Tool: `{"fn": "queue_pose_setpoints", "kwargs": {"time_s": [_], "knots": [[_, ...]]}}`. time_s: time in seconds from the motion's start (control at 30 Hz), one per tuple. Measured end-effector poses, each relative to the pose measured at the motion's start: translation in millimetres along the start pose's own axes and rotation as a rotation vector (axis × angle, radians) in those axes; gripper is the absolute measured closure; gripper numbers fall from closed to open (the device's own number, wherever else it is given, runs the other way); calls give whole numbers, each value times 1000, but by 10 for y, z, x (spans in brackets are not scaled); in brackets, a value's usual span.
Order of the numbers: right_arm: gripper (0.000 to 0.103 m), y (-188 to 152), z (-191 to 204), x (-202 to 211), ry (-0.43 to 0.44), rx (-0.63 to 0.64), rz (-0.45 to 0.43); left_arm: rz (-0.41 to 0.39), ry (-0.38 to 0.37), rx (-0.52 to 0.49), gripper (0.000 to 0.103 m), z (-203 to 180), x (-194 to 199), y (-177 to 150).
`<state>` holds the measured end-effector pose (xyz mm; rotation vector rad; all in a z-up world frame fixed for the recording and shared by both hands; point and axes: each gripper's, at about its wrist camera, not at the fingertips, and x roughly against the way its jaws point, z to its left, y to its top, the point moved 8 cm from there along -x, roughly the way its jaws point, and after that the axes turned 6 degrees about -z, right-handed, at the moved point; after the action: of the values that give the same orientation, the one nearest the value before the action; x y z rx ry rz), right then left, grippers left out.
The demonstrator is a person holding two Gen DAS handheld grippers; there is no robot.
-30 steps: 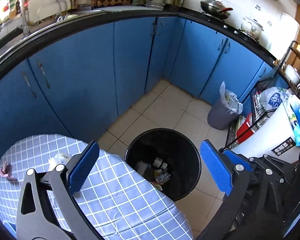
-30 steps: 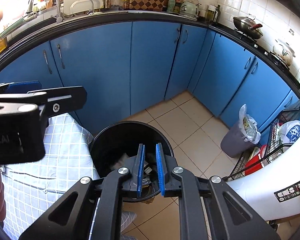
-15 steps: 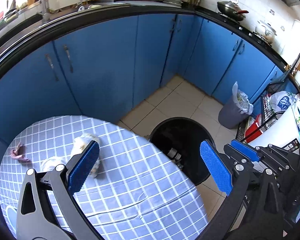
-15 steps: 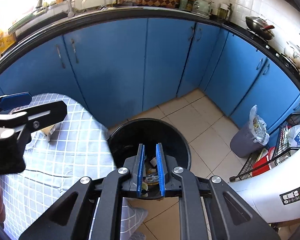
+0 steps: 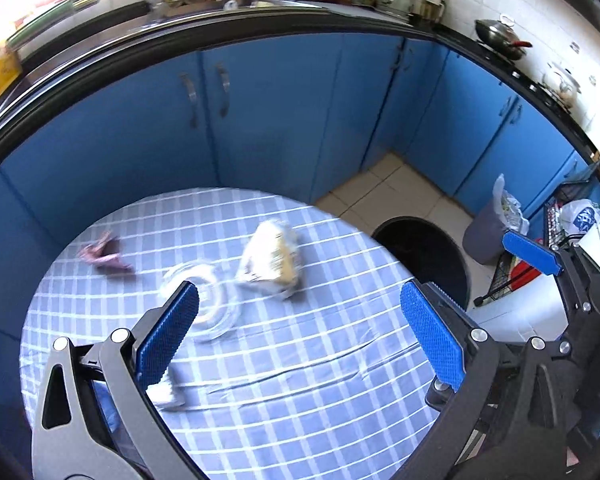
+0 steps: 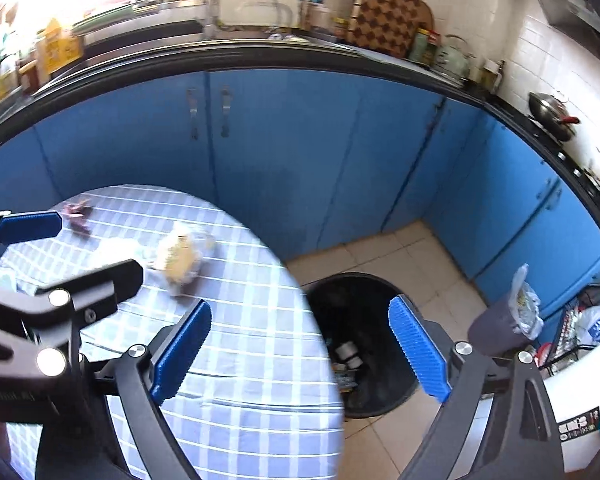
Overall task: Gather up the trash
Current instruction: 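Move both open tools back over the table toward the remaining items, then grasp the white bowl with the left tool while the right tool grasps the white printed box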
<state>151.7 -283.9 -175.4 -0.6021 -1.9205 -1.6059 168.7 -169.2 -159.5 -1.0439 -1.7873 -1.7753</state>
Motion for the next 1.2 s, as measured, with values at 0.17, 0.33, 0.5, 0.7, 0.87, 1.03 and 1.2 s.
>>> {"fn": "queue_pose_setpoints", "kwargs": {"time_s": [0.17,0.33,0.5,0.7,0.87,1.03,1.2], "knots": [[14,40,447,33,54,32,8,0,48,39,4,396,178,-141],[14,74,920,63,102,68,13,0,119,95,4,906,365,-332],[14,44,1286,49,132,96,24,8,201,155,4,1422,497,-587],[14,-64,1661,-7,164,116,55,26,260,210,4,1877,637,-920],[14,-168,1920,-54,186,141,67,59,268,243,4,2092,617,-1183],[14,-313,2153,-159,197,170,84,77,250,253,4,2159,553,-1363],[14,-423,2165,-290,188,167,98,94,208,260,4,2182,387,-1484]]}}
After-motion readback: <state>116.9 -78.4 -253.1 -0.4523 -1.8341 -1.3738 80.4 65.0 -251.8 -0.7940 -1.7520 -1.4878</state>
